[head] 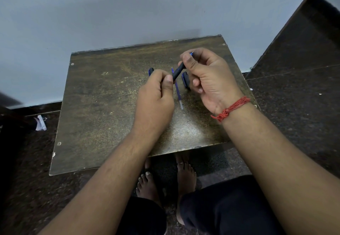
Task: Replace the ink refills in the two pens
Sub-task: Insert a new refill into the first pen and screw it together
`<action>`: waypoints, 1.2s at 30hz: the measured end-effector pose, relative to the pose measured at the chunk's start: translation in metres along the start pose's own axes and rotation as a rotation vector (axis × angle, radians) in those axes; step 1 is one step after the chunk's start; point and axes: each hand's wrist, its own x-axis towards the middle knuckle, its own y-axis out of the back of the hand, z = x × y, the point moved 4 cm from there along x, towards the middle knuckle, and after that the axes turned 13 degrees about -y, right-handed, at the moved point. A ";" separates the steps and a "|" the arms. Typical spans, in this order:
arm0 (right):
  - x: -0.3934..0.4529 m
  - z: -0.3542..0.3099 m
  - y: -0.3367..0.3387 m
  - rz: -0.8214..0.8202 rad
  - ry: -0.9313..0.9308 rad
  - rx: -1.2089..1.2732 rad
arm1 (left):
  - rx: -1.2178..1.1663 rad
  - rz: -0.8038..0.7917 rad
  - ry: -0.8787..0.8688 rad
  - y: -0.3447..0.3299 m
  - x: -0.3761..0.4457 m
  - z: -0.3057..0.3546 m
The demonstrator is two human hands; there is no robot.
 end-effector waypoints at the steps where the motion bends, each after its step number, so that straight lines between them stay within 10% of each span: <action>1: 0.000 -0.001 0.001 0.004 -0.003 0.011 | 0.008 0.003 -0.016 0.000 0.000 0.001; 18: -0.004 0.004 -0.007 0.215 0.035 -0.044 | 0.144 0.063 -0.058 0.007 0.003 -0.005; 28: -0.008 0.001 -0.003 0.447 0.170 -1.379 | 0.116 0.094 -0.004 0.010 0.003 -0.009; 36: -0.008 0.003 -0.010 0.484 0.149 -1.491 | 0.094 0.110 0.008 0.012 0.004 -0.009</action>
